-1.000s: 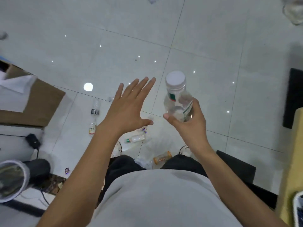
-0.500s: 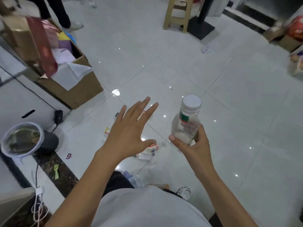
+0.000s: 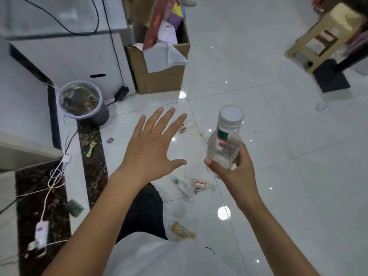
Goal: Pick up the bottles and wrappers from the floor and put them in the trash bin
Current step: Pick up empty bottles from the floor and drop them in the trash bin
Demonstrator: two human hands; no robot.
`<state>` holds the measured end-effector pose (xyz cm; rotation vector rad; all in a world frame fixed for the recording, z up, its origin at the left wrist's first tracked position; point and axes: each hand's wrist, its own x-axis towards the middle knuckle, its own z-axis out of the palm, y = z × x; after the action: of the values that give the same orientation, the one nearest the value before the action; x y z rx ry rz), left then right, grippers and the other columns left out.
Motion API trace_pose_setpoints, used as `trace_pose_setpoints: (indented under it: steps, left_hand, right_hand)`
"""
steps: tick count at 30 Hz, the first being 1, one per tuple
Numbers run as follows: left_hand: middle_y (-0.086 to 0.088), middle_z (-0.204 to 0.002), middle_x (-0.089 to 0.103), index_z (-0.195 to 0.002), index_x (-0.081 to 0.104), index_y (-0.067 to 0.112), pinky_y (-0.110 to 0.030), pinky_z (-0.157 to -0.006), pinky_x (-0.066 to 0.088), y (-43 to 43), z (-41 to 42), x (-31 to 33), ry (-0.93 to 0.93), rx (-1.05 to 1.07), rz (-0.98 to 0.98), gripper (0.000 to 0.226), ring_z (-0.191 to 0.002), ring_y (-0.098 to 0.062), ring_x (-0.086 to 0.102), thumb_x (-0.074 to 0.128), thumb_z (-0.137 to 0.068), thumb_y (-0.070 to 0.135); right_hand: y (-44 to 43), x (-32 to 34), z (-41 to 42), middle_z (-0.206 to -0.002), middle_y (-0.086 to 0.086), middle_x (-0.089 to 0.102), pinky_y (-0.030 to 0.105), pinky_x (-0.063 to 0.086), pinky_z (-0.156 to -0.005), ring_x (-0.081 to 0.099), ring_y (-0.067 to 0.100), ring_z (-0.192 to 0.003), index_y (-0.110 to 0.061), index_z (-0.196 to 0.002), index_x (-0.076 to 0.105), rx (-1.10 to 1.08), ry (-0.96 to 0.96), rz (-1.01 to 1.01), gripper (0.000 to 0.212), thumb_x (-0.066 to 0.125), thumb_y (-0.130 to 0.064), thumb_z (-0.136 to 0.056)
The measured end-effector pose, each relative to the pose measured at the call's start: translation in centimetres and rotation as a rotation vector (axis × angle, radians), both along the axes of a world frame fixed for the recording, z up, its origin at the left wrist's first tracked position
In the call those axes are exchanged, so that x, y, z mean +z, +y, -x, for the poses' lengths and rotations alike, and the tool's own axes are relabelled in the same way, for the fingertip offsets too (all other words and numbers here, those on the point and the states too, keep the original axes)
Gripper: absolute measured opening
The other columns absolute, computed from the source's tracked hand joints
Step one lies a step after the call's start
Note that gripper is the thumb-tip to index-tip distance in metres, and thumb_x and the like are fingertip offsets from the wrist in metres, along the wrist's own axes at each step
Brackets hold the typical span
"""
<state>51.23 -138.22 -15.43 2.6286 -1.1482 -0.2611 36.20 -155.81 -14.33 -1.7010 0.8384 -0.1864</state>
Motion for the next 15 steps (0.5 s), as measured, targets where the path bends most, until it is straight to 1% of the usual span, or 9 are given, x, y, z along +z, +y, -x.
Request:
trace_pose_setpoints:
  steps: [3, 6, 7, 10, 11, 12, 13, 15]
  left_hand:
    - [0.01, -0.166, -0.016, -0.155, -0.019, 0.041, -0.048, -0.124, -0.002, 2.9, -4.2, -2.1, 0.061, 0.09, -0.038, 0.113, -0.153, -0.016, -0.017, 0.055, -0.078, 0.079]
    - [0.01, -0.167, -0.013, -0.155, -0.017, 0.041, -0.046, -0.125, -0.001, 5.9, -9.6, -3.7, 0.12, 0.192, -0.047, 0.116, -0.153, -0.015, -0.014, 0.06, -0.076, 0.077]
    - [0.01, -0.167, -0.012, -0.156, -0.016, 0.04, -0.046, -0.124, -0.002, 6.9, -11.5, -3.9, 0.138, 0.222, -0.049, 0.117, -0.153, -0.015, -0.014, 0.061, -0.075, 0.076]
    - [0.008, -0.167, -0.009, -0.157, -0.012, 0.038, -0.046, -0.125, -0.001, 10.0, -16.5, -3.2, 0.158, 0.285, -0.065, 0.116, -0.153, -0.016, -0.011, 0.062, -0.075, 0.075]
    - [0.008, -0.167, -0.009, -0.157, -0.01, 0.038, -0.046, -0.125, 0.0, 11.1, -18.1, -2.6, 0.163, 0.309, -0.065, 0.116, -0.154, -0.016, -0.01, 0.061, -0.075, 0.075]
    - [0.008, -0.168, -0.008, -0.158, -0.009, 0.038, -0.047, -0.125, 0.0, 12.2, -19.5, -2.0, 0.17, 0.332, -0.061, 0.115, -0.154, -0.016, -0.01, 0.062, -0.075, 0.075]
    - [0.009, -0.168, -0.007, -0.158, -0.007, 0.037, -0.047, -0.125, 0.001, 13.3, -20.7, -1.3, 0.171, 0.353, -0.056, 0.115, -0.154, -0.016, -0.009, 0.062, -0.075, 0.074]
    - [0.01, -0.168, -0.005, -0.159, -0.004, 0.035, -0.047, -0.125, 0.003, 15.3, -22.5, 0.0, 0.157, 0.405, -0.043, 0.115, -0.154, -0.015, -0.007, 0.064, -0.075, 0.073]
  right_hand:
    - [1.9, -1.5, -6.1, -0.118, -0.02, 0.064, 0.041, 0.06, -0.09, 0.063, -0.001, -0.107, -0.042, -0.126, 0.053, 0.055, 0.032, 0.012, 0.066, 0.09, -0.027, -0.073]
    - [4.6, -3.0, -13.5, -0.116, -0.02, 0.065, 0.043, 0.059, -0.09, 0.063, 0.001, -0.108, -0.038, -0.124, 0.054, 0.119, 0.045, -0.013, 0.063, 0.09, -0.026, -0.074]
    - [5.6, -3.3, -15.8, -0.116, -0.022, 0.065, 0.039, 0.059, -0.089, 0.062, 0.0, -0.108, -0.036, -0.124, 0.055, 0.141, 0.044, -0.023, 0.063, 0.09, -0.026, -0.074]
    - [8.6, -3.0, -22.3, -0.116, -0.021, 0.065, 0.018, 0.054, -0.082, 0.062, -0.002, -0.107, -0.036, -0.125, 0.054, 0.201, 0.041, -0.036, 0.063, 0.09, -0.028, -0.073]
    - [9.5, -2.6, -24.2, -0.117, -0.02, 0.065, 0.016, 0.052, -0.081, 0.061, -0.001, -0.108, -0.035, -0.124, 0.054, 0.218, 0.034, -0.036, 0.063, 0.09, -0.027, -0.073]
    - [10.3, -2.1, -26.0, -0.118, -0.019, 0.065, 0.017, 0.052, -0.082, 0.061, 0.0, -0.109, -0.035, -0.124, 0.054, 0.235, 0.026, -0.036, 0.063, 0.09, -0.027, -0.073]
    - [11.1, -1.5, -27.6, -0.118, -0.018, 0.065, 0.02, 0.053, -0.084, 0.061, 0.0, -0.109, -0.035, -0.124, 0.054, 0.251, 0.019, -0.038, 0.063, 0.09, -0.026, -0.073]
    - [12.4, -0.3, -30.2, -0.117, -0.019, 0.065, 0.031, 0.057, -0.089, 0.062, 0.001, -0.109, -0.034, -0.125, 0.055, 0.292, 0.004, -0.052, 0.064, 0.091, -0.025, -0.073]
